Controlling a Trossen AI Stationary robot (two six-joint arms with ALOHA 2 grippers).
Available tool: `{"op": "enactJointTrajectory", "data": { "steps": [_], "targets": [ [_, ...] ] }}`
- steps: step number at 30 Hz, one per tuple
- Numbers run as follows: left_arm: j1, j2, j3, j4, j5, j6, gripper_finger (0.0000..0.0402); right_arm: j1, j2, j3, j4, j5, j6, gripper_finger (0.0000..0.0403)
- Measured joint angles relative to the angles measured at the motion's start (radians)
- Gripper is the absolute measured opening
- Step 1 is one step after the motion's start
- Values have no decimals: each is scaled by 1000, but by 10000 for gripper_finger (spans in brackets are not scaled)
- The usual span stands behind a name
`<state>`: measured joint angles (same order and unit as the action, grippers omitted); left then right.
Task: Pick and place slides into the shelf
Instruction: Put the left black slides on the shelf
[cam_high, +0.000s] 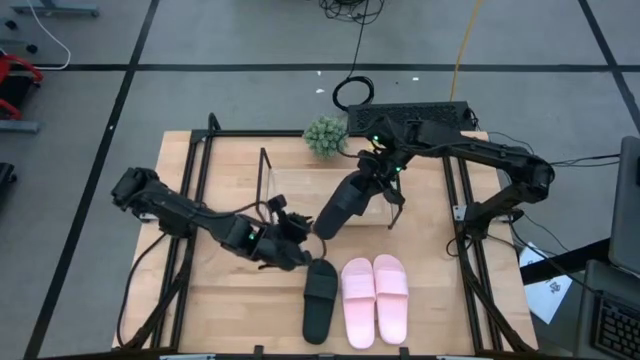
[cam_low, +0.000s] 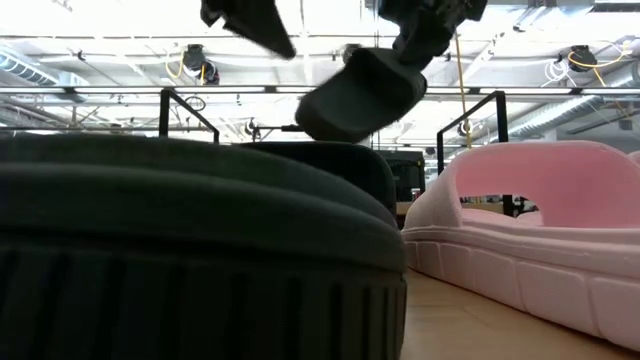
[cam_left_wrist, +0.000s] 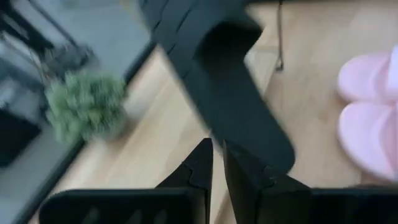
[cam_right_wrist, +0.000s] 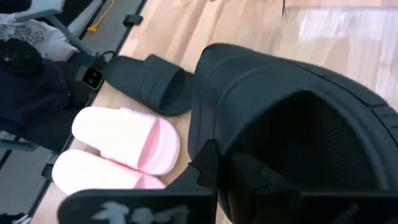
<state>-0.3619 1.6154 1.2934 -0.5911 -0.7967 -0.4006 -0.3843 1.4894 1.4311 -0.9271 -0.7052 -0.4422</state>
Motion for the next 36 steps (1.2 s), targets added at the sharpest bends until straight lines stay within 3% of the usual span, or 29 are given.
{"op": "enactJointTrajectory", "data": {
  "steps": [5,12,15,19,29,32,36],
  "targets": [
    [49,0,0,-112,12,-211,42,-3,-37,0,7,-2,9,0],
    [67,0,0,-55,47,-245,43,-2,-137,0,15,2,37,0],
    [79,0,0,-24,110,-266,51,-2,-175,0,15,38,37,0],
    [105,0,0,20,193,-332,89,-3,-202,0,-6,107,37,0],
    [208,0,0,27,192,-437,213,-4,-255,0,-27,193,29,0],
    [240,0,0,26,199,-442,235,-8,-271,0,-21,195,26,0],
    [268,-13,0,17,216,-441,250,-10,-292,0,-19,300,35,0]
  ]
}}
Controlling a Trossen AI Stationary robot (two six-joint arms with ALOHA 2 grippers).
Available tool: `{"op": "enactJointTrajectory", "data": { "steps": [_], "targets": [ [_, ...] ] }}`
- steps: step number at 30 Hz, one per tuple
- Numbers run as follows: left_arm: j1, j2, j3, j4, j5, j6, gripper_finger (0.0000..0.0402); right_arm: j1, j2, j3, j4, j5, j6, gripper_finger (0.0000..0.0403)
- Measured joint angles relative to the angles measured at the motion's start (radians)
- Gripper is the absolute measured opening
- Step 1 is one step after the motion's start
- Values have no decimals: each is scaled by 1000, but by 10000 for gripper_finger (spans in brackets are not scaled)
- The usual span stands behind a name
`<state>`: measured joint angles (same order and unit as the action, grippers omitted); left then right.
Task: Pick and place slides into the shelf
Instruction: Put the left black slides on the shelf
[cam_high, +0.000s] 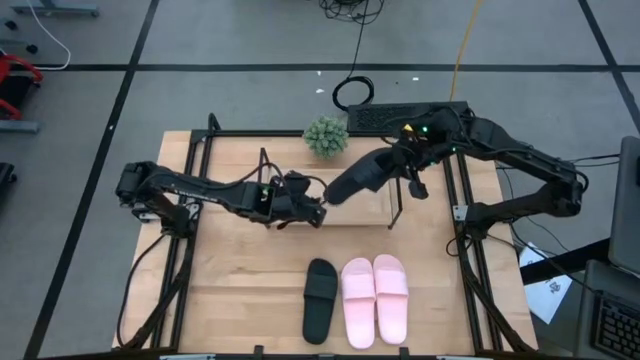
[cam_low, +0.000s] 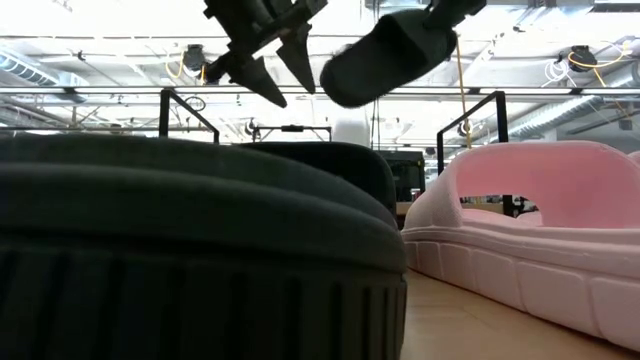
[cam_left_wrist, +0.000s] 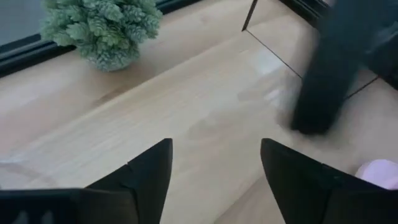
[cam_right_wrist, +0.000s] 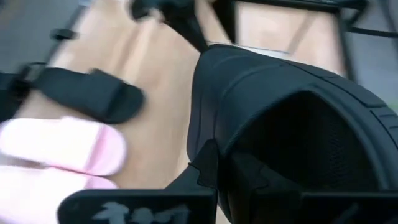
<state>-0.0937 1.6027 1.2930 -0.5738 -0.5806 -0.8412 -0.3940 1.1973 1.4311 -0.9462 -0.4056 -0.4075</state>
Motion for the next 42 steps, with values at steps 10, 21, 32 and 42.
{"op": "enactJointTrajectory", "data": {
  "steps": [10,21,32,42],
  "targets": [
    [-29,-202,0,60,0,23,248,-21,-42,0,66,17,7,0],
    [-126,-236,0,166,-11,101,248,-19,-105,0,288,-97,106,0],
    [-143,-237,0,327,0,216,248,-19,-113,0,290,-91,139,0],
    [-132,-237,0,342,-30,230,248,-17,-108,0,318,-94,186,0]
  ]
}}
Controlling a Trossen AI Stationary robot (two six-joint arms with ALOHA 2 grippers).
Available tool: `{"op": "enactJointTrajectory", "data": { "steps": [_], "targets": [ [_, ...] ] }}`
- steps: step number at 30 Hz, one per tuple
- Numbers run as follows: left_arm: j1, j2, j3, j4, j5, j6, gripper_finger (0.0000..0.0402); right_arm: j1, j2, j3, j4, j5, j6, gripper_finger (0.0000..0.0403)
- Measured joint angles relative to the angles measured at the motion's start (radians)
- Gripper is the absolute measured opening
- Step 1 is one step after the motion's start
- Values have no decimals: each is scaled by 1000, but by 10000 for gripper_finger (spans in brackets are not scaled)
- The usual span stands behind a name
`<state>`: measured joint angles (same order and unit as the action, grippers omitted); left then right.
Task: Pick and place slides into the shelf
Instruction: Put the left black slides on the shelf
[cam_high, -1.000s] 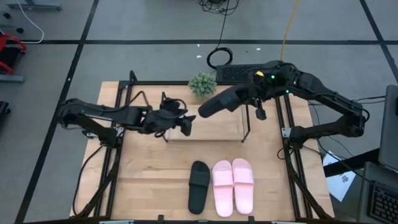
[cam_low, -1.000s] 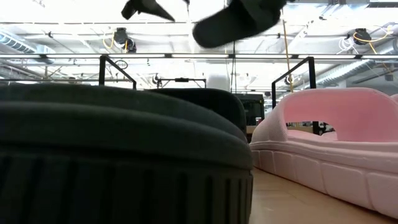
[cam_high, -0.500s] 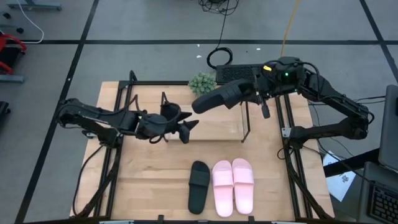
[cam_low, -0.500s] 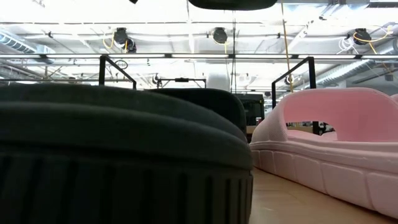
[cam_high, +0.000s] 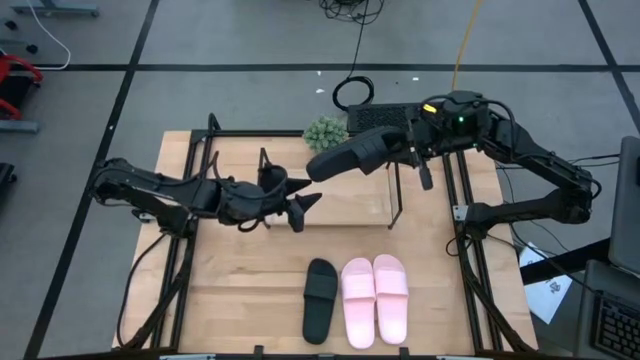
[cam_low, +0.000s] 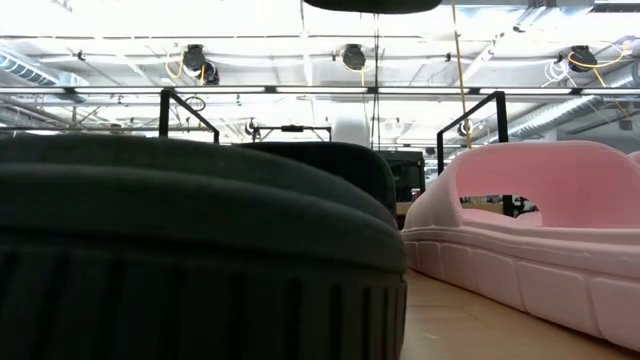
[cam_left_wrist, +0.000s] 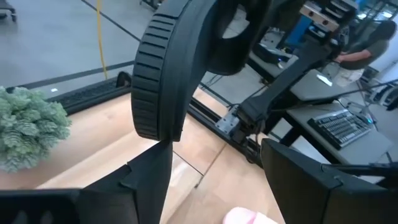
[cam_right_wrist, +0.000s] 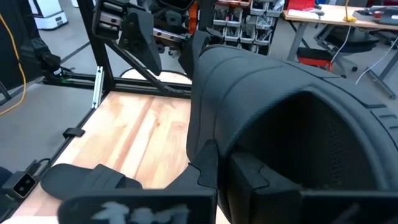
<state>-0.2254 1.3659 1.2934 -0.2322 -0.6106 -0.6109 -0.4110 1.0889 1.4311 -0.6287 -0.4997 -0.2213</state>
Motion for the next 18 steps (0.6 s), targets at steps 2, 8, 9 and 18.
{"op": "enactJointTrajectory", "data": {
  "steps": [2,8,9,18],
  "targets": [
    [8,0,0,0,0,2,248,0,0,0,-2,0,1,0],
    [25,0,0,-11,0,30,248,0,0,0,-11,1,23,0],
    [27,0,0,-10,0,36,248,0,0,0,-12,1,26,0],
    [52,0,0,-56,-3,52,248,0,0,0,-48,-3,27,0]
  ]
}}
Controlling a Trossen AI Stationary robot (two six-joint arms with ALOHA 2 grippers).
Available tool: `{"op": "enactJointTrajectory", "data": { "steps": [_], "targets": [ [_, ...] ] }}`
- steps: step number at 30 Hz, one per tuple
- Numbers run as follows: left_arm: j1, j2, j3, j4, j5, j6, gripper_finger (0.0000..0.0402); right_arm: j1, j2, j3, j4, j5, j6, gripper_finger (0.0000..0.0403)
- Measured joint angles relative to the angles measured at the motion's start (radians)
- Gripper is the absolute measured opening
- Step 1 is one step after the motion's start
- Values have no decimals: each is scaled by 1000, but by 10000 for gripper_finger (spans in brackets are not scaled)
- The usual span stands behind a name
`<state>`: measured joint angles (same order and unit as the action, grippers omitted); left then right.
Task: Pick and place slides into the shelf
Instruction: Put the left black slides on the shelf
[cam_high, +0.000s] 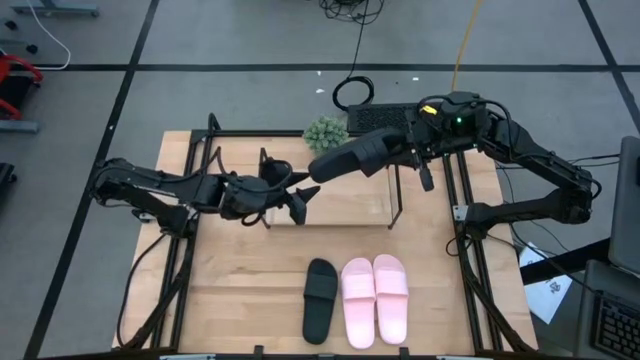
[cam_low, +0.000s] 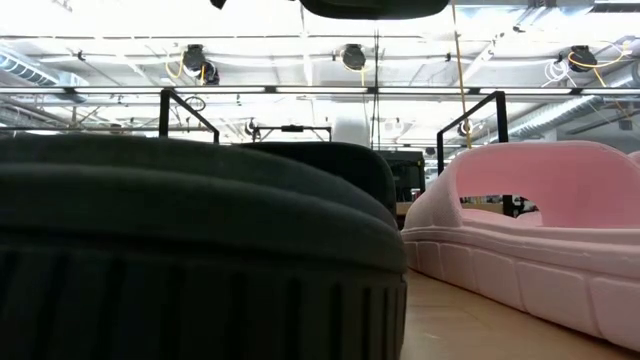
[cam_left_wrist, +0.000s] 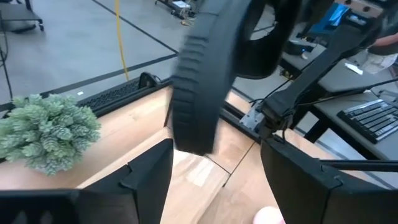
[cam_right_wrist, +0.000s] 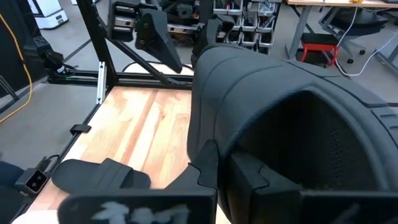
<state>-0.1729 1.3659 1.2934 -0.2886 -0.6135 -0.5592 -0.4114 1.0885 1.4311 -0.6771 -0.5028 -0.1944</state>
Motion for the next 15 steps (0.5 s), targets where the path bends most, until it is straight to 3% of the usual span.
{"op": "enactJointTrajectory", "data": {
  "steps": [15],
  "targets": [
    [16,1,0,6,0,-17,248,0,-3,0,-1,-1,10,0]
  ]
}}
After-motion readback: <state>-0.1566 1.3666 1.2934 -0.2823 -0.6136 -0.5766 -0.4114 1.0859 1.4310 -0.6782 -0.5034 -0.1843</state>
